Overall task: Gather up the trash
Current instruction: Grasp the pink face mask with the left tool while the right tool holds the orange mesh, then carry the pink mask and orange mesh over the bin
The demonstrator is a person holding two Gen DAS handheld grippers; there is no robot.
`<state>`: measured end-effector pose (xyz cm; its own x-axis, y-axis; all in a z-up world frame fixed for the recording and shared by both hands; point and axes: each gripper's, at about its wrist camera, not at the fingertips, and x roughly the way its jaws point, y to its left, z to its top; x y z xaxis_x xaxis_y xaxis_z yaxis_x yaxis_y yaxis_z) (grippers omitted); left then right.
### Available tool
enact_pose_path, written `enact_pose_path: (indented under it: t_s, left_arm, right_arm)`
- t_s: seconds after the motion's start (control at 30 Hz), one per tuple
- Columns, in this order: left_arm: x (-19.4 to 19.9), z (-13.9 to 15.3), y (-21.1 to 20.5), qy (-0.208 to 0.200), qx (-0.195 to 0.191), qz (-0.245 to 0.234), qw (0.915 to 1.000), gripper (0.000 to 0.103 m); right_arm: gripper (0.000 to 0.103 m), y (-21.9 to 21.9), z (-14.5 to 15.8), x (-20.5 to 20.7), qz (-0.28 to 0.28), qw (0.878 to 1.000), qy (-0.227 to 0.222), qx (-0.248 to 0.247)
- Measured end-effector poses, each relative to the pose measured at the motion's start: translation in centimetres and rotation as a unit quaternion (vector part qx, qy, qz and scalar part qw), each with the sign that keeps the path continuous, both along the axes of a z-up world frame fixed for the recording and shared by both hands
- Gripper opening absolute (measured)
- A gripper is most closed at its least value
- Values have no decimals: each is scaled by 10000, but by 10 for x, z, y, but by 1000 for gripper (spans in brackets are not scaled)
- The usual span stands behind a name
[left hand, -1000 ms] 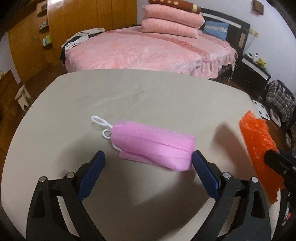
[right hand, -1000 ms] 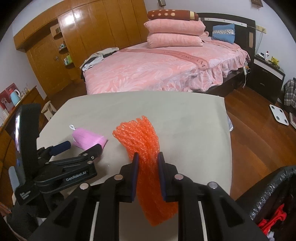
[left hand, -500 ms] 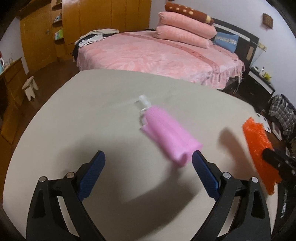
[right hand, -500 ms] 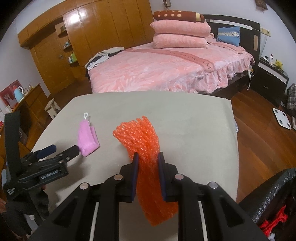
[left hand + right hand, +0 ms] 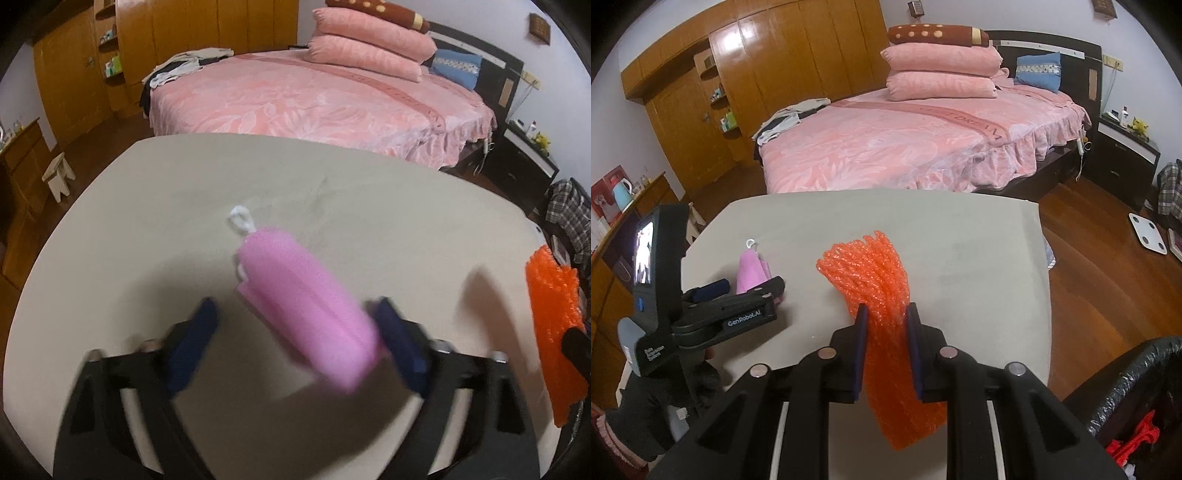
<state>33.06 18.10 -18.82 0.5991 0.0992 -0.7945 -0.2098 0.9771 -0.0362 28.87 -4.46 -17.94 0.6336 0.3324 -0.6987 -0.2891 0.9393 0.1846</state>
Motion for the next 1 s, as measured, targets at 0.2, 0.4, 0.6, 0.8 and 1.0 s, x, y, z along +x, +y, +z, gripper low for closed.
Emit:
enact_pose_path:
  t_s: [0.2, 0.4, 0.6, 0.8, 1.0]
  left_arm:
    - [-12, 5, 7, -125, -294, -289, 9991, 22]
    - [-47, 28, 9, -494, -421, -400, 9971, 19]
    - [-88, 61, 1, -838, -433, -519, 9942, 19]
    - [-126, 86, -15, -972, -485, -637, 9920, 19]
    - [-161, 106, -35, -1103, -509, -825, 9892, 19]
  right_arm:
    - [20, 2, 5, -7, 62, 10000, -37, 26]
    - [20, 1, 18, -18, 144, 9997, -130, 148]
    - [20, -1, 37, -38, 280, 9989, -277, 236]
    - [20, -6, 58, -66, 361, 9976, -494, 335]
    - [20, -16, 75, -95, 446, 9963, -648, 334]
